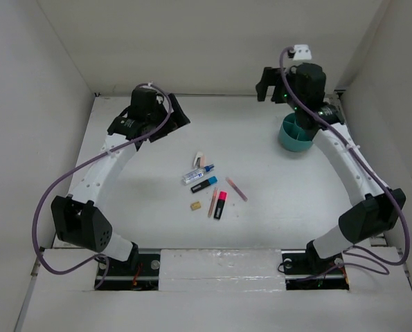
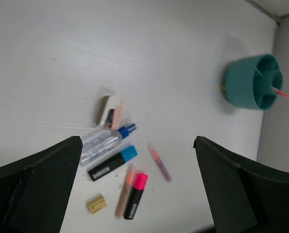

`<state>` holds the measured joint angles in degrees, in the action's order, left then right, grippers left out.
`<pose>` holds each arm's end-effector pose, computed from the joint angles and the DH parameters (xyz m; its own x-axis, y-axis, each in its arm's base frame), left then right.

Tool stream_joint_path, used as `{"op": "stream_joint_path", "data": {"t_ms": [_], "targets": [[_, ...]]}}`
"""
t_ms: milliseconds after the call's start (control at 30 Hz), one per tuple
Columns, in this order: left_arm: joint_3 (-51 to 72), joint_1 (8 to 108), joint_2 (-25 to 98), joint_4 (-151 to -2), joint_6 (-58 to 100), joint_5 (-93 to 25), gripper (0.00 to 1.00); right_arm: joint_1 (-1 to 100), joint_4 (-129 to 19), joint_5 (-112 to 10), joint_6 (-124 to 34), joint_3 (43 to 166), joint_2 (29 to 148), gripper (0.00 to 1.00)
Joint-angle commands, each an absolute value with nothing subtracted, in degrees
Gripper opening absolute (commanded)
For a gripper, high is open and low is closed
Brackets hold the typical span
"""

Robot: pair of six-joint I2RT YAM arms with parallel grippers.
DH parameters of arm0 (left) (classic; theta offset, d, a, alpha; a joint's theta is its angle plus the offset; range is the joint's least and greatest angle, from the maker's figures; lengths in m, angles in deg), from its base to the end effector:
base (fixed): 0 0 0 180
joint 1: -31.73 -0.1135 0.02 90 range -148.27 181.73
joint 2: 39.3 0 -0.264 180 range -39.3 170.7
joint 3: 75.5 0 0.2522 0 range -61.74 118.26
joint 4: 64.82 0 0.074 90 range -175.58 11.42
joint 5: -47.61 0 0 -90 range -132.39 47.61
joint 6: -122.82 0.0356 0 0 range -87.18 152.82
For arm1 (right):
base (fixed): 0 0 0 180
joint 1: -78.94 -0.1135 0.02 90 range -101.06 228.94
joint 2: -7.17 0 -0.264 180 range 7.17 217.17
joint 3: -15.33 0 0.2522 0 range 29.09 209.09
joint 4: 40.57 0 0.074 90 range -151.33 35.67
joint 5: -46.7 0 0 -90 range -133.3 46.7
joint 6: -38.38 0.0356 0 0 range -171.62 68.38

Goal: Sort the stationery into containers
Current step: Grab a piece of stationery with the right arm

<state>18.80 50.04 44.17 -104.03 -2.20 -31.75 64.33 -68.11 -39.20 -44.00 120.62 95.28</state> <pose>0.3146 -0.1110 0.3714 -0.6352 -0.3839 -0.6702 0.1202 0.8080 -0.5768 0.3490 0.0883 0.4322 -0.1968 0.0854 -0.9767 -0.1588 0.9803 0.1177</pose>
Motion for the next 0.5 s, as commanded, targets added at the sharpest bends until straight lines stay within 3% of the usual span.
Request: {"op": "stream_joint_path", "data": {"t_ms": [0,100,167,333,400,467], "targets": [[23.86,49.49,45.51,-113.37,-5.15,-47.55,1.00,57.16,-87.96,-38.11,-42.75,121.83,96.82,1.00],[21.16,43.27,46.05,-114.26,-7.51,-44.60,1.00,50.56,-93.78,-36.97,-42.21,119.46,96.20,1.00],[17.04,38.88,44.82,-112.69,-8.05,-41.00,1.00,46.79,-99.14,-38.71,-42.21,117.70,95.67,0.94],[16.40,38.85,45.34,-112.15,-8.75,-41.68,1.00,43.08,-102.67,-37.67,-41.60,112.08,92.61,0.92],[17.10,38.85,46.04,-112.15,-8.14,-41.16,1.00,43.69,-101.71,-42.56,-43.43,110.75,91.37,0.90],[17.10,38.85,46.57,-112.15,-8.14,-40.63,1.00,44.31,-101.71,-43.73,-45.11,110.22,92.41,0.83]]}}
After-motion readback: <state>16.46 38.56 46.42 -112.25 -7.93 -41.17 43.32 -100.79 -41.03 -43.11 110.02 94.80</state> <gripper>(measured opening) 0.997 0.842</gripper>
